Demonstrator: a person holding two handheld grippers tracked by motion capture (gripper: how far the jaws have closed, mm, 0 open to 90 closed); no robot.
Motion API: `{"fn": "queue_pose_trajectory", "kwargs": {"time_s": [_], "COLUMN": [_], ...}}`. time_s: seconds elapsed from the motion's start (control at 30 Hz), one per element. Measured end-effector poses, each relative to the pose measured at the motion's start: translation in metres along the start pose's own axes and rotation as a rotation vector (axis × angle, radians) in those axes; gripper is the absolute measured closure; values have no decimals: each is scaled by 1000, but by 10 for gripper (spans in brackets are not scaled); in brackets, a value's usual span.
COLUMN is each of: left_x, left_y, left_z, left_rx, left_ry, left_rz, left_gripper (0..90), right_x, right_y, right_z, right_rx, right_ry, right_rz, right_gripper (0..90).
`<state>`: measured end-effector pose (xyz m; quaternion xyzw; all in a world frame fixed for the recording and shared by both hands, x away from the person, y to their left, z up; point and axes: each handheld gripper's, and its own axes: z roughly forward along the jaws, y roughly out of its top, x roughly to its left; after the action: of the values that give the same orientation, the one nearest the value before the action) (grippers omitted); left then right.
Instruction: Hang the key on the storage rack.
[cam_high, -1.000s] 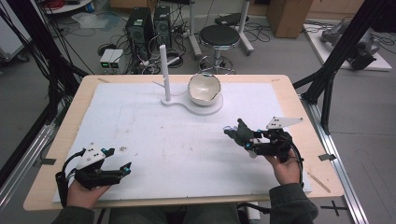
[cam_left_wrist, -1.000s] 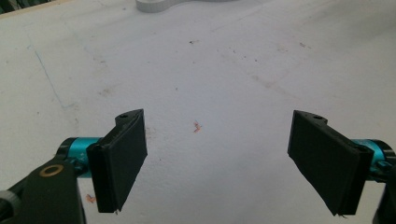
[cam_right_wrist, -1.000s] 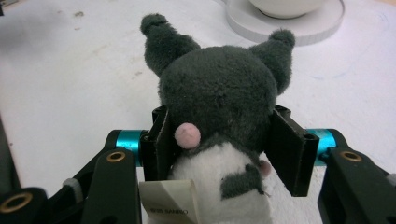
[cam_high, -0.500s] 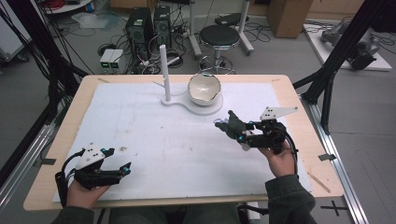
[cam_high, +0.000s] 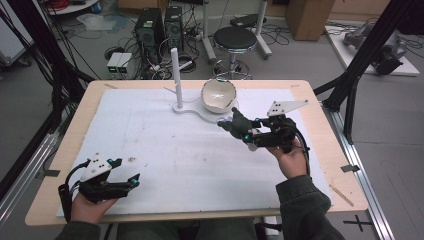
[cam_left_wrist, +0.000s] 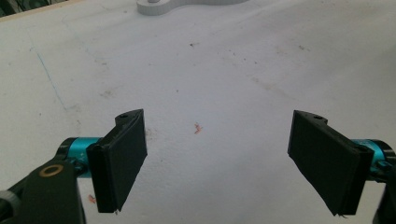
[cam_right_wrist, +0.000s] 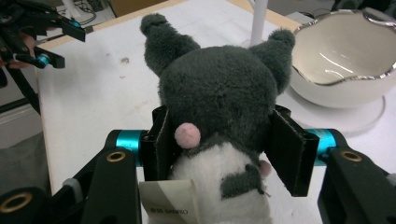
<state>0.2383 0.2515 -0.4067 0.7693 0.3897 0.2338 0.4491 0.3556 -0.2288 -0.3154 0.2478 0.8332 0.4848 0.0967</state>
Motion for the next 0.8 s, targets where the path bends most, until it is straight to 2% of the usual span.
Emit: {"fn": "queue_pose_trajectory", "kwargs": {"time_s": [0.33, 0.8], "left_x": [0, 0], "left_y": [0, 0], "left_z": [0, 0], "left_rx": [-3, -5], "left_ry": [2, 1], "left_rz": [1, 0], "left_gripper": [199, 199], "right_x": [-3, -3], "right_y": [15, 42], "right_z": [9, 22], "right_rx": [-14, -6], "right_ry": [32, 60], "right_rz": [9, -16], "right_gripper": [457, 457]}}
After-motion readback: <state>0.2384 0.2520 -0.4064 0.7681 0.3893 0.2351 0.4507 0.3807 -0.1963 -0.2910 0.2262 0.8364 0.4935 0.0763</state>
